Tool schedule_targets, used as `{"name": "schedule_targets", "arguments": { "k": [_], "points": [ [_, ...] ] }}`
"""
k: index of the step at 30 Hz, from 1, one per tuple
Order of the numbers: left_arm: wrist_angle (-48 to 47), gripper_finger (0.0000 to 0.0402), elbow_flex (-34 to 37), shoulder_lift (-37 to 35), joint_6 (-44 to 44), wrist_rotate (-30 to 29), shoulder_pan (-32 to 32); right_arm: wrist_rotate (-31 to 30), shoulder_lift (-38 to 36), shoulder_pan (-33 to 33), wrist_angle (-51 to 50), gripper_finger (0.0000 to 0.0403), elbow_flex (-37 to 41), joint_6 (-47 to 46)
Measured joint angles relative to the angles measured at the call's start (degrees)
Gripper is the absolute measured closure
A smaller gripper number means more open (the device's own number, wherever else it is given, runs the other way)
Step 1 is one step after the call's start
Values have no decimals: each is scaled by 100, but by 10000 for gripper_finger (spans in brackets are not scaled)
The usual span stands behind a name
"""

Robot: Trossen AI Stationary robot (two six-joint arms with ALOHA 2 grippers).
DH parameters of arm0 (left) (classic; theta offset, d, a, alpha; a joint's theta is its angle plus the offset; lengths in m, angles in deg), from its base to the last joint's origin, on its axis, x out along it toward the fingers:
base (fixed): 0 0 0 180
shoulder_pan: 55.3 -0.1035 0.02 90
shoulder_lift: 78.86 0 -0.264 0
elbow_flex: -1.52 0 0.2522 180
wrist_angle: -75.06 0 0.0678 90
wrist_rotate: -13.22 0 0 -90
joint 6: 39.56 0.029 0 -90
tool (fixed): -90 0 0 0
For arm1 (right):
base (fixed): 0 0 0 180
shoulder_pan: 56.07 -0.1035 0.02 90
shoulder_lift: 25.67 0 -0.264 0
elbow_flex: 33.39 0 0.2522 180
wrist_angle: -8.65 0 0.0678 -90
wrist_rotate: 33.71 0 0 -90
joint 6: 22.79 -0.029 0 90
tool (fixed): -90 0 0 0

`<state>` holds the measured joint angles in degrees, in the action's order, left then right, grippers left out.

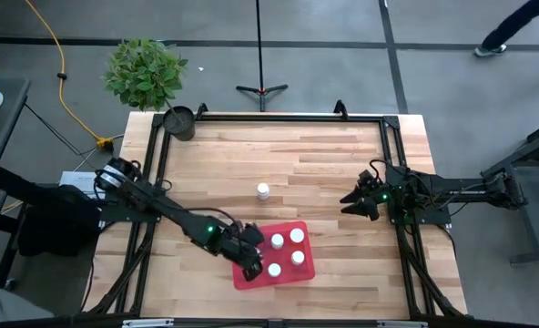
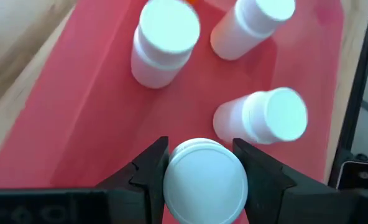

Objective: Pick and place pill bottles into a basket
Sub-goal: Put the white pill bottle into the red bin

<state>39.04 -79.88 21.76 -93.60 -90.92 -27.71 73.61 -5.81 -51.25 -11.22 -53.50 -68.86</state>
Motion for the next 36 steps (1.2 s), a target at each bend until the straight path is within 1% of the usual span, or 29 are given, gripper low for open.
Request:
{"name": "schedule_targets", "arguments": {
  "k": [5, 11, 22, 29, 36],
  "points": [
    [200, 214, 42, 2, -221, -307, 180, 0, 0, 0, -1, 91, 0, 0],
    [87, 214, 42, 2, -481, -576, 414, -24, 0, 0, -2, 91, 0, 0],
    [-149, 214, 42, -3, -604, -596, 510, -42, 0, 0, -2, 91, 0, 2],
    [-108, 214, 42, -3, -595, -445, 510, -44, 0, 0, -3, 91, 0, 2],
    [-20, 214, 37, 25, -463, -440, 510, -46, 0, 0, -4, 91, 0, 2]
  ]
}}
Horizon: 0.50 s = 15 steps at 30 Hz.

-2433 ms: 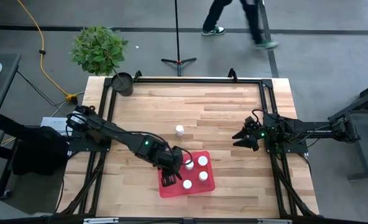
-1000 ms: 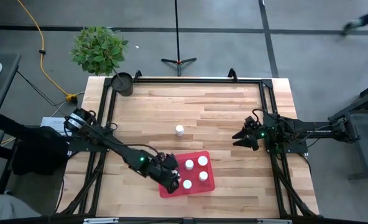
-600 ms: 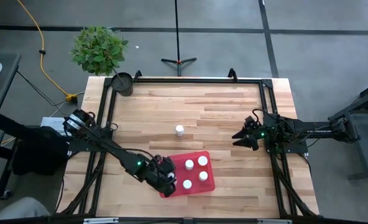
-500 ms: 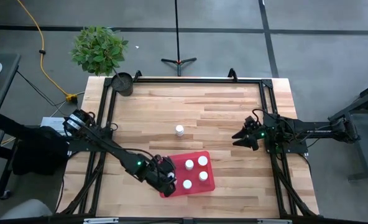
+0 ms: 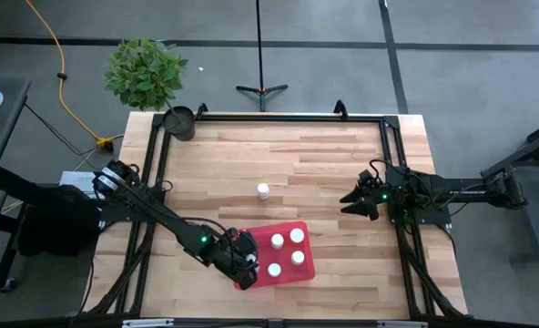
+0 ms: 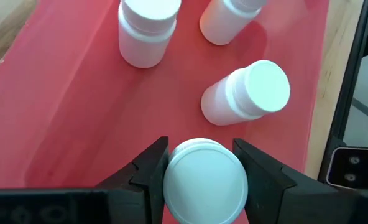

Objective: Pick and place pill bottles into a basket
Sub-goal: Put the white pill bottle into the red bin

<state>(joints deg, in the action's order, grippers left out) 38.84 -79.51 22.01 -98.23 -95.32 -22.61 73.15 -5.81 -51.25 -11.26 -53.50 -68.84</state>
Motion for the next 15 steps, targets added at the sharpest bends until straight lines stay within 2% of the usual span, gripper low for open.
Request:
{"name": "schedule_targets", "arguments": {
  "k": [6, 12, 15],
  "points": [
    [-69, 214, -305, 440, 235, 158, -4, -21, 2, 0, 3, 91, 0, -7],
    [-1058, 214, -1018, 871, 602, 13, -4, -46, 1, 0, 55, 91, -2, -34],
    [-1151, 214, -1156, 978, 618, -36, -4, -54, 7, 0, 74, 91, -2, -38]
  ]
}}
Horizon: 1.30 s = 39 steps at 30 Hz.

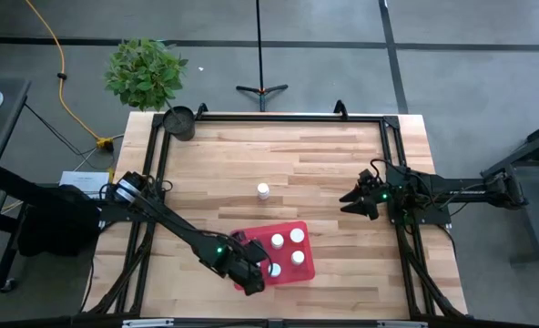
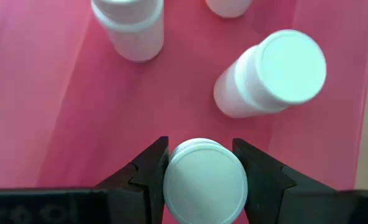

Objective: Pick and place pill bottles into a basket
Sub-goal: Put the white pill bottle into the red bin

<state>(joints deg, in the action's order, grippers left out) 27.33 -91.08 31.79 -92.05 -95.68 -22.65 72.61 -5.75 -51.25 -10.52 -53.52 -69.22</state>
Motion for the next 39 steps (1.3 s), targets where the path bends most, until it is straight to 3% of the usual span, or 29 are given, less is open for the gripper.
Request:
{"name": "schedule_targets", "arguments": {
  "k": [16, 23, 28, 39],
  "points": [
    [286, 209, -70, 130, 54, 272, 0, -36, -2, 0, 13, 91, 1, -6],
    [113, 65, -356, 160, 272, 381, -1, -34, -2, 0, 11, 91, 0, 7],
    [-195, 10, -465, 160, 272, 320, -3, -34, -2, 0, 11, 91, 1, 19],
    [-965, 51, -1282, 157, 402, 283, -99, -29, -2, 0, 10, 91, 0, 36]
  ]
}}
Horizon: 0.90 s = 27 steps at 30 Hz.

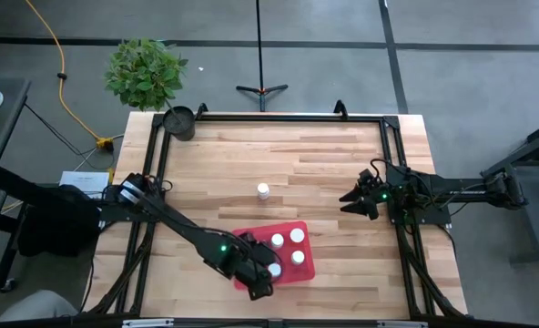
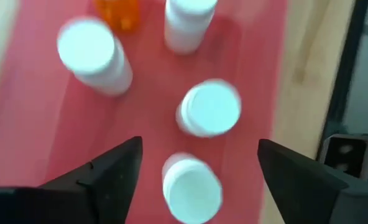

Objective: Pick and place pill bottles into a basket
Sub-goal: Put the white pill bottle into the red bin

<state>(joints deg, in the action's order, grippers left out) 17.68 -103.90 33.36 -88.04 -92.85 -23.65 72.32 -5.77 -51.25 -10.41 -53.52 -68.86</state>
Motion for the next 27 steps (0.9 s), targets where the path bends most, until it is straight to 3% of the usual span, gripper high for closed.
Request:
{"name": "schedule_targets", "arguments": {
  "k": [6, 17, 23, 27],
  "points": [
    [-822, 64, -1020, -9, 365, -277, -212, 0, 0, 0, -2, 91, 0, 0],
    [-2649, 64, -3319, -20, 967, -1571, -669, 96, 0, 0, -2, 91, 0, 2],
    [-3969, 64, -4113, -20, 912, -1839, -986, 94, 0, 0, -2, 91, 1, 16],
    [-4255, 64, -4336, -41, 908, -1841, -1249, 94, 0, 0, -2, 91, 0, 109]
  ]
}}
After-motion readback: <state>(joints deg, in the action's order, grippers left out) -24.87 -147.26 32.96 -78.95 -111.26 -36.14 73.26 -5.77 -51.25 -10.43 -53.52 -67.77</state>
